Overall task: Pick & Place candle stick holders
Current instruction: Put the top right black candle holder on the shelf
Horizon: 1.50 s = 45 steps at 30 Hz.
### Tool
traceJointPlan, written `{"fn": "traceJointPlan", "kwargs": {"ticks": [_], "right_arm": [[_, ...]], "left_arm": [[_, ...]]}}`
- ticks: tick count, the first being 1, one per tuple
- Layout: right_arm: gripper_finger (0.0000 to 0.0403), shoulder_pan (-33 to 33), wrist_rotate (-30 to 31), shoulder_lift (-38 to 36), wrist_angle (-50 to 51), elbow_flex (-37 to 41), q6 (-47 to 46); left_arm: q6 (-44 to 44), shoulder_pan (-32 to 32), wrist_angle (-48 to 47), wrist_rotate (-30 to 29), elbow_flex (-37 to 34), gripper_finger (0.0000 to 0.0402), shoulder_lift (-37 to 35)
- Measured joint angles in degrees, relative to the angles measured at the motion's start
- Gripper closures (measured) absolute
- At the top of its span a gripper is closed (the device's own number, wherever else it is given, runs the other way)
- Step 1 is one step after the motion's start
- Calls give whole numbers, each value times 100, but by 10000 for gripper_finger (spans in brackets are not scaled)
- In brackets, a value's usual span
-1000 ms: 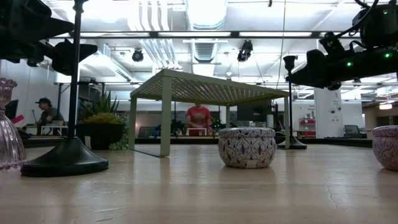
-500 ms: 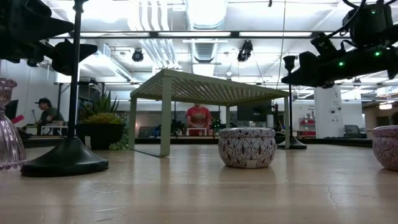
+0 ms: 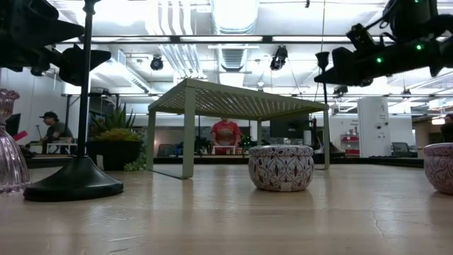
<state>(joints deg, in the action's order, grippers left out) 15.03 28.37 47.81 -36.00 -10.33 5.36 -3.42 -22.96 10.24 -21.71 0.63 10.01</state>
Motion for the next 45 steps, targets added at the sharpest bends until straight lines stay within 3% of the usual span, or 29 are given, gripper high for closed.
{"fn": "traceJointPlan", "kwargs": {"ticks": [7,13,22,27,33,37,45], "right_arm": [[389,0,29,-97,1254,-939,126],[389,4,408,-162,2448,-1856,411],[389,2,398,-106,2452,-2631,708],[390,-2,-376,270,2288,-2912,340],[390,70,-481,1045,2209,-3444,241],[390,165,-887,1601,2210,-3867,75],[390,712,-1948,2417,2032,-4586,-646]], "left_arm": [[-2,-2,0,0,1,67,1],[0,-1,-3,0,0,67,1],[0,-1,-4,0,0,67,0],[-2,0,-4,0,-1,67,1],[0,-1,-4,0,0,67,0],[0,-2,-3,0,-1,67,1],[0,-2,-2,0,0,67,1]]}}
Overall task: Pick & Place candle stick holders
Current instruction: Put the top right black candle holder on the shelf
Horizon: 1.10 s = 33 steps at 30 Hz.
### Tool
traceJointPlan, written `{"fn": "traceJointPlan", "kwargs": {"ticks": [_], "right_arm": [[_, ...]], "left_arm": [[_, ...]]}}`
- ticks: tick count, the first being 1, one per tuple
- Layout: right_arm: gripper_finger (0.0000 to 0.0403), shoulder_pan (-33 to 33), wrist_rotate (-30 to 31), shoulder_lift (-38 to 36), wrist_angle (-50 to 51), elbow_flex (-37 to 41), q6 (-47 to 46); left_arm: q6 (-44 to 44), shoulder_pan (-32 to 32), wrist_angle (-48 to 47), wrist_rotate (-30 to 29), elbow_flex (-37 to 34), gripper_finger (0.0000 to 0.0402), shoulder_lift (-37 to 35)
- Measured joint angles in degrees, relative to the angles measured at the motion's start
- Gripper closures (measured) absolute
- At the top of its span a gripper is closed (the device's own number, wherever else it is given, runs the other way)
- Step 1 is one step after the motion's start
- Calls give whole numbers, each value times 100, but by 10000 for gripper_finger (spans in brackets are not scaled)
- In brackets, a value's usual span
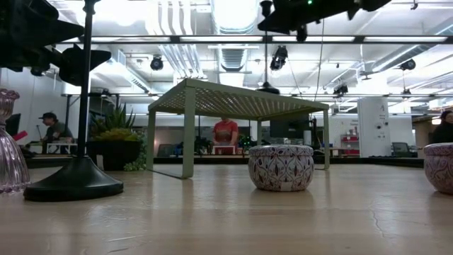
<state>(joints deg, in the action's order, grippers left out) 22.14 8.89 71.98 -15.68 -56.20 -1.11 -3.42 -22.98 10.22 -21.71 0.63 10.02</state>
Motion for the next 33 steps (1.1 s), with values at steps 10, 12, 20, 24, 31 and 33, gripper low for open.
{"fn": "traceJointPlan", "kwargs": {"ticks": [10,12,20,24,31,33], "right_arm": [[390,500,-469,780,26,-400,-545],[390,523,-485,844,8,-443,-551],[390,680,-469,913,-184,-379,-456],[390,729,-494,912,-287,-302,-478],[390,729,-507,921,-306,-219,-472],[390,729,-506,921,-308,-213,-472]], "left_arm": [[-1,0,-1,0,0,67,0],[0,-1,0,0,2,67,0],[-1,1,0,0,0,67,0],[-2,1,-2,0,-1,67,0],[-1,0,0,0,-1,67,0],[0,2,-1,0,1,67,-1]]}}
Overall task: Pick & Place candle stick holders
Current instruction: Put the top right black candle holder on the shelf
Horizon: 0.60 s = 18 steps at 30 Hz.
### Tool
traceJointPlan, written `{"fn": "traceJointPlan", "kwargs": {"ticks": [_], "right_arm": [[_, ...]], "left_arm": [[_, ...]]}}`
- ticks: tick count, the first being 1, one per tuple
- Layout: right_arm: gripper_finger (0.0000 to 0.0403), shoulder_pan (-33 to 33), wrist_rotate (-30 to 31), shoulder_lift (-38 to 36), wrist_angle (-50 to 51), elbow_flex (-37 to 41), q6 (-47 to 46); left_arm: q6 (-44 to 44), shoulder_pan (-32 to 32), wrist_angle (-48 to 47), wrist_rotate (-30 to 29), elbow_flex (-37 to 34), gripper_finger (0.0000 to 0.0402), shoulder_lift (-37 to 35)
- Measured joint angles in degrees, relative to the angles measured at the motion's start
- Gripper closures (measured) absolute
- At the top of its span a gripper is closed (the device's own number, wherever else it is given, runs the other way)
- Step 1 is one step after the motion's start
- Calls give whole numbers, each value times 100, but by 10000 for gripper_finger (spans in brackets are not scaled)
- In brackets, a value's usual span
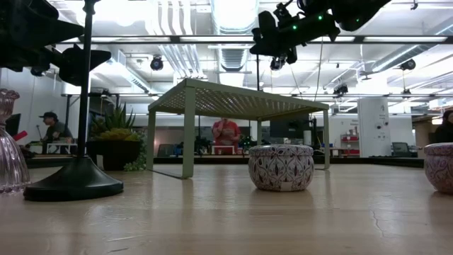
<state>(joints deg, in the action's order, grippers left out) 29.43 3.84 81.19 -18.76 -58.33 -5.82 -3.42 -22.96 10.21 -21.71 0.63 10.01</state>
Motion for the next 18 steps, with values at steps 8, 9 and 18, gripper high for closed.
{"fn": "traceJointPlan", "kwargs": {"ticks": [8,9,18], "right_arm": [[383,0,0,0,-7,7,26],[378,0,0,0,-7,7,24],[330,-2,-96,-1,-1,7,-3]], "left_arm": [[0,0,1,0,1,67,1],[0,0,1,0,0,67,1],[-2,-2,1,0,-1,67,1]]}}
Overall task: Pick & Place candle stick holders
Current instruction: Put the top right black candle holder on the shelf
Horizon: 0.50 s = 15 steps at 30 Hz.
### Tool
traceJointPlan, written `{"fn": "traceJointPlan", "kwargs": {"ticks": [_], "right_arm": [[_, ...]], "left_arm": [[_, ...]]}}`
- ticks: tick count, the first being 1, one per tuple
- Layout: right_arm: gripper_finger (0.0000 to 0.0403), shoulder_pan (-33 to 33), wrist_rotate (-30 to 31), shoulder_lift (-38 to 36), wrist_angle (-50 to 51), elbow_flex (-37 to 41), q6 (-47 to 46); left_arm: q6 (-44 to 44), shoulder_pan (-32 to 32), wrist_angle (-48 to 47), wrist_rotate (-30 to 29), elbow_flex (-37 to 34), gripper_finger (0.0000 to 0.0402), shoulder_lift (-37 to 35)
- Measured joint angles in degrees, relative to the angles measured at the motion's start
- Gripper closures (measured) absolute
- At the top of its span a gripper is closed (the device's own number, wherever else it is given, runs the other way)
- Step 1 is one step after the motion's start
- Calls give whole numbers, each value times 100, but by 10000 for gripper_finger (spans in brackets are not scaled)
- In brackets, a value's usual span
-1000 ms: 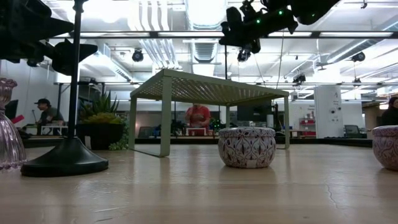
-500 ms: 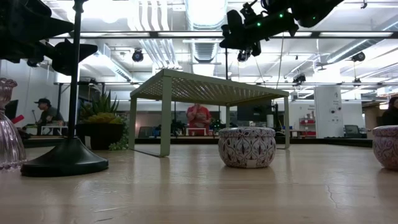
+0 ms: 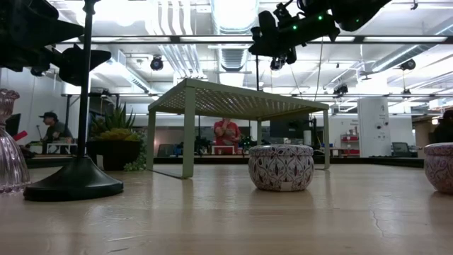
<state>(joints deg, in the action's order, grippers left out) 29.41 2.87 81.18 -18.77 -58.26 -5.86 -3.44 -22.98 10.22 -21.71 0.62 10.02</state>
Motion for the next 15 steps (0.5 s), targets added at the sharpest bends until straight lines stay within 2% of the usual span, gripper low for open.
{"fn": "traceJointPlan", "kwargs": {"ticks": [15], "right_arm": [[255,0,-35,-259,579,-9,-193]], "left_arm": [[1,2,0,0,0,67,0]]}}
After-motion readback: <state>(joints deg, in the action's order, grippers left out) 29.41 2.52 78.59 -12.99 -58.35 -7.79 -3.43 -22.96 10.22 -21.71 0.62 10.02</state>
